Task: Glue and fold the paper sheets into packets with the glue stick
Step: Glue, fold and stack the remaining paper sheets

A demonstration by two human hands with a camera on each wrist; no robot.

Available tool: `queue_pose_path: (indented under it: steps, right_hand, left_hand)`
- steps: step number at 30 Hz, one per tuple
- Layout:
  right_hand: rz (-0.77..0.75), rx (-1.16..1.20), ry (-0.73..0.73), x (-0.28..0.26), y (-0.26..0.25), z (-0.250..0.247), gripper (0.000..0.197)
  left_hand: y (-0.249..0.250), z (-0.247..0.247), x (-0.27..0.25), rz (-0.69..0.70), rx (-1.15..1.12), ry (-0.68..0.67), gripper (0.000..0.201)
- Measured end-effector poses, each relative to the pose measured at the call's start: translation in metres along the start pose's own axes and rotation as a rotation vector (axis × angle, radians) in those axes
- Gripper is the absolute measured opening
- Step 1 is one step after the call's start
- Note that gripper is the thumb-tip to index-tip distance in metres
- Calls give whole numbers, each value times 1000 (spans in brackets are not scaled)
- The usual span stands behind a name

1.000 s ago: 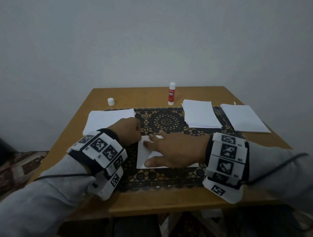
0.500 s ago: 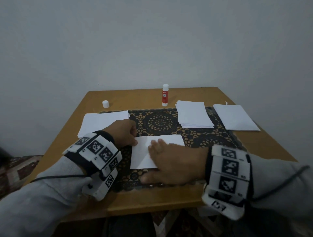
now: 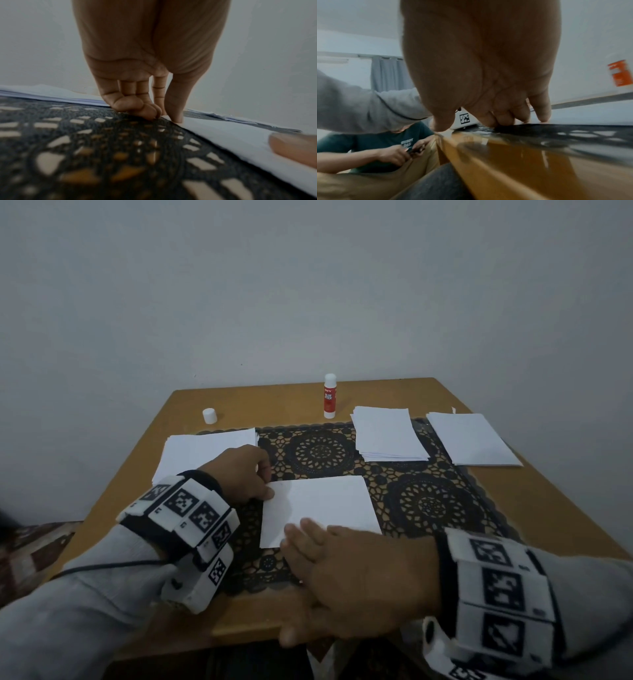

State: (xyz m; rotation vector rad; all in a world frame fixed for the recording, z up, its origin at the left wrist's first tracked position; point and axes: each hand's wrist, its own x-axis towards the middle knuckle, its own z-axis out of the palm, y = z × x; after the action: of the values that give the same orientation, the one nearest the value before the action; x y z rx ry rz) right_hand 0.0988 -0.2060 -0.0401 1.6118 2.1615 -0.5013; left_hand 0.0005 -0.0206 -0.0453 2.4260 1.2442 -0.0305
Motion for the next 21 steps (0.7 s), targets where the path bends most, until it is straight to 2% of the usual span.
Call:
queue_pose_path:
  steps: [2,5,7,10,12,14,17,21]
  right_hand:
    - [12,20,-28,-4,11,-5,94]
    - [178,52,-38,4,39,-15,94]
    - [226,56,-45,6,43,-12,96]
    - [100,40,-82,-5,25,-4,98]
    - [64,36,-58,-10,22,-2,95]
    - [126,85,37,-5,35,-6,88]
    - [208,36,245,-2,45,-9,63]
    - [61,-51,190,-10,25,1,52]
  left_hand:
    - [0,-1,-1,3,-5,-7,17]
    - [1,-2,-1,-4,-15,-9,17]
    - [1,-2,-1,-6,-14,-12,18]
    - [0,-1,-2,-4,-10,-19,18]
    - [0,-1,-2,5,-9,-18,17]
    - [0,-2,-1,5,-10,-14,17]
    - [0,-2,-2,-8,-18,-13,19]
    - [-1,-1,-1,-2,-21,-15,19]
